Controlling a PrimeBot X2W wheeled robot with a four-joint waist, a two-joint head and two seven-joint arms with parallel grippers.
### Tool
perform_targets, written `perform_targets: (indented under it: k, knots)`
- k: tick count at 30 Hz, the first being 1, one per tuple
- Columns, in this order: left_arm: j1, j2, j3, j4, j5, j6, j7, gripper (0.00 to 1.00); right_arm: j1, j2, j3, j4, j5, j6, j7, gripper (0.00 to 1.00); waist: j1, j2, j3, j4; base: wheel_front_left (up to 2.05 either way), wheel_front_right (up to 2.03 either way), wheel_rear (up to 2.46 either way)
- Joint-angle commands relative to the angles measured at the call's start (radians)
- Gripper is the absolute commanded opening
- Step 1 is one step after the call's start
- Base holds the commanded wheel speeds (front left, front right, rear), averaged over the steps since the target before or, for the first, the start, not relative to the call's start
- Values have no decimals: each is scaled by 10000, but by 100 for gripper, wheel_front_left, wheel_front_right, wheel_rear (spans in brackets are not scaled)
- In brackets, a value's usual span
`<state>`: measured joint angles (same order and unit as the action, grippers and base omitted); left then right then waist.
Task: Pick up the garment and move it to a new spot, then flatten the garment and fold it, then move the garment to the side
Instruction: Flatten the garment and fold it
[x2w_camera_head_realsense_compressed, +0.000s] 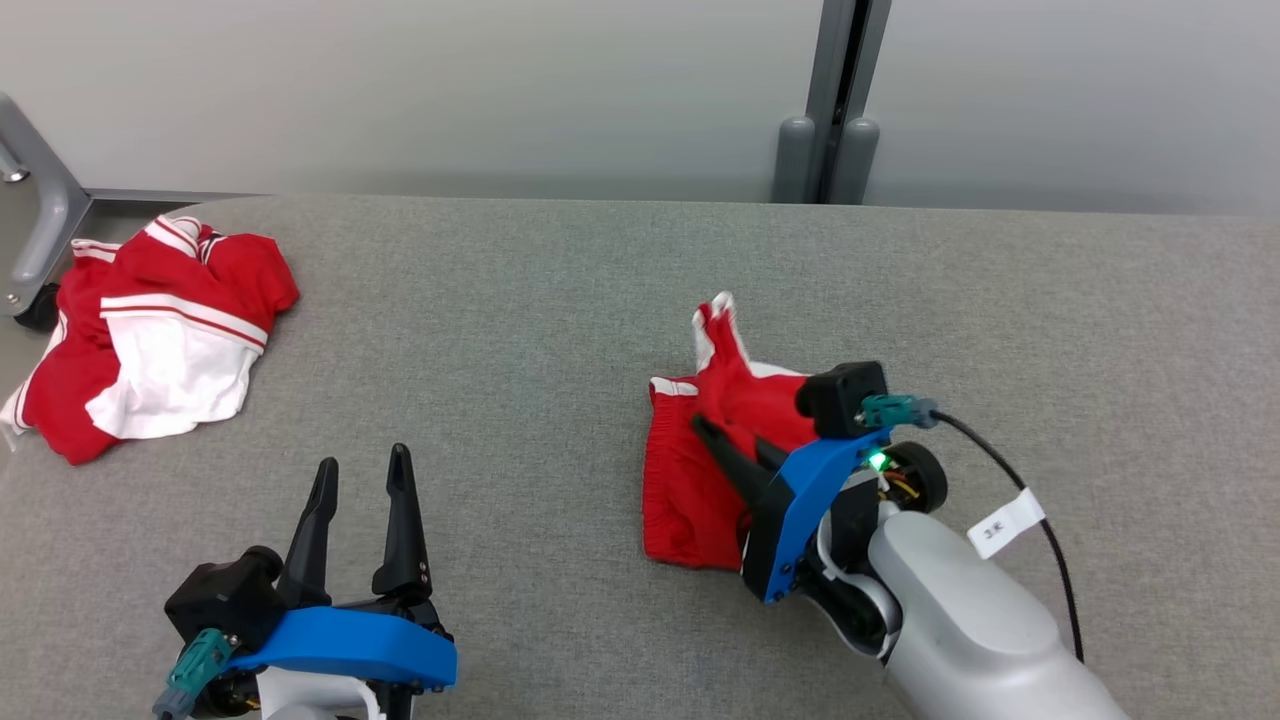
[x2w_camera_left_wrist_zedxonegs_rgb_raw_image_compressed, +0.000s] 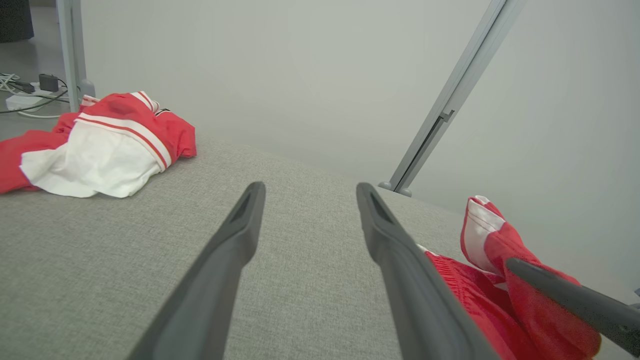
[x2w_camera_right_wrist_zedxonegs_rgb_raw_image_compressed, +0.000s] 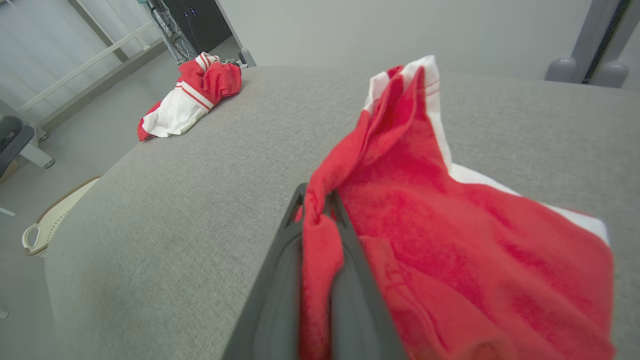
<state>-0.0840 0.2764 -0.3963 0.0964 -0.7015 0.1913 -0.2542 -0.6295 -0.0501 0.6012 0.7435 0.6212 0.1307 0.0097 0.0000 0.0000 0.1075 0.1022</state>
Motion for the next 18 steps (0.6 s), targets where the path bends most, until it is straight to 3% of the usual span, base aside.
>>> perform_targets:
  k: [1, 7, 8, 9, 10, 18]
  knots:
    - [-99, -18, 71, 22, 12, -54, -54, 100, -72, -14, 127, 31, 144, 1, 53, 0, 0, 0, 13, 30, 0, 0, 0]
    - [-75, -35, 145, 70, 16, -63, -64, 100, -194, -9, 1035, 333, 582, 2, -36, 2, 0, 0, -5, 87, 0, 0, 0]
    - [-69, -32, 154, 78, 23, -63, -68, 100, -237, -8, 1127, 375, 633, 1, -104, 27, 0, 0, -7, 78, 0, 0, 0]
    - [-63, -26, 163, 84, 32, -64, -71, 100, -267, -8, 1203, 408, 668, 1, -190, 59, 0, 0, -7, 65, 0, 0, 0]
    - [-58, -24, 167, 89, 42, -67, -75, 100, -287, -8, 1277, 446, 724, 2, -273, 100, 0, 0, -6, 50, 0, 0, 0]
    - [-55, -96, 114, 111, 90, -82, -88, 100, -478, -9, 1683, 419, 951, 1, -1146, 100, 0, 0, -21, -93, 0, 0, 0]
